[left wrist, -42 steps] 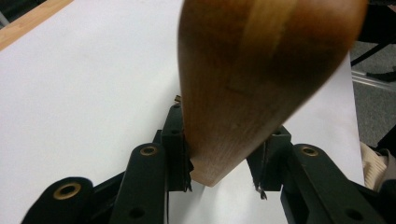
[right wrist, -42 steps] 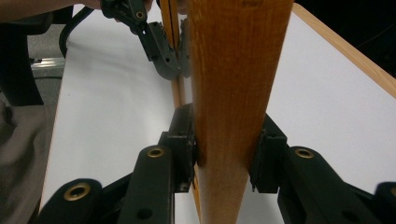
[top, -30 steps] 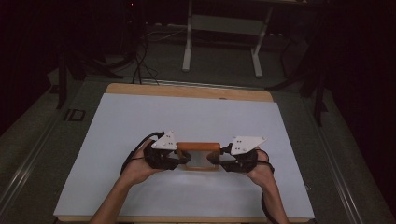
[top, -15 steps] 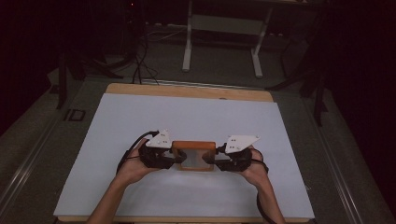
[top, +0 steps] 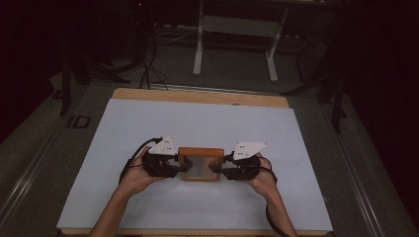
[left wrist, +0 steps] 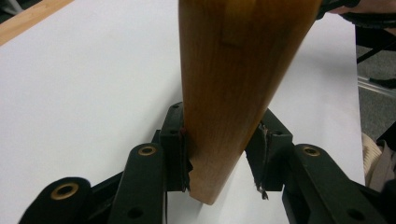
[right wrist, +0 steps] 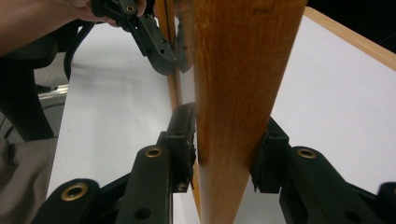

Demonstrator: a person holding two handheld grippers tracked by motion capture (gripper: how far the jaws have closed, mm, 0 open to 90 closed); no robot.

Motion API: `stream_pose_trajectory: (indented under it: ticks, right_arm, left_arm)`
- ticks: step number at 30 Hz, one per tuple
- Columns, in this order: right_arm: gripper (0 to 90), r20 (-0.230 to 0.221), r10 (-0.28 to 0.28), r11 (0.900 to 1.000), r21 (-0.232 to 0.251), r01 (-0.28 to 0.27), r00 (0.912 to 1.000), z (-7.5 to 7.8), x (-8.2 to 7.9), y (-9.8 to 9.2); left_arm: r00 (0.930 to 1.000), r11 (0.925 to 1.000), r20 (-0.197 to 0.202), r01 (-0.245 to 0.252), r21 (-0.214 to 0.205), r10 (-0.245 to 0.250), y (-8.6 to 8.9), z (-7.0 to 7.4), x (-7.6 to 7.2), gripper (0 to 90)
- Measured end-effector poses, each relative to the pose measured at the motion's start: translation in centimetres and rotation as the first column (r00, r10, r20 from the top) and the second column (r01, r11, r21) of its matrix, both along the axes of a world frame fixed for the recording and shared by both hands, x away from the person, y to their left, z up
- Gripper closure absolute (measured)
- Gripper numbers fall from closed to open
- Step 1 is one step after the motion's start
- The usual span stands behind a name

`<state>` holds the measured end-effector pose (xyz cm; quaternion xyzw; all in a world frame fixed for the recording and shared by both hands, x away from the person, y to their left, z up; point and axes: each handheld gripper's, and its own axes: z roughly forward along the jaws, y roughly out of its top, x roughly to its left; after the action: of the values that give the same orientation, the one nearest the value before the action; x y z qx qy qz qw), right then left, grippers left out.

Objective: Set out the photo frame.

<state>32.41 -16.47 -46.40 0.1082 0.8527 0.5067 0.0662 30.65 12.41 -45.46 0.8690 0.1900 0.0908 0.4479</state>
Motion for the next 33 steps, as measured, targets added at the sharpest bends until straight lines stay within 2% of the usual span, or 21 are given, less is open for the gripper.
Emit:
stream_pose_trajectory:
  ticks: [17,24,31,33]
  right_arm:
    - [63.4,-0.058,-0.015,0.9995,0.029,0.016,0.9982,-1.3,0.9,0.5]
    - [63.3,-0.084,-0.020,0.9988,0.043,0.024,0.9962,-1.7,1.4,0.5]
    - [62.7,-0.105,-0.030,0.9983,0.046,0.035,0.9940,-2.2,1.7,0.6]
    - [62.7,-0.112,-0.036,0.9978,0.052,0.042,0.9930,-2.4,1.8,0.6]
  left_arm:
    - [0.9992,0.9995,-0.035,-0.023,-0.021,0.022,0.7,-0.8,0.7,62.8]
    - [0.9975,0.9980,-0.066,-0.028,-0.057,0.024,0.9,-1.3,1.2,62.7]
    - [0.9956,0.9977,-0.087,-0.040,-0.055,0.035,0.9,-1.9,1.5,62.6]
    - [0.9948,0.9964,-0.094,-0.046,-0.071,0.039,1.1,-2.1,1.7,62.1]
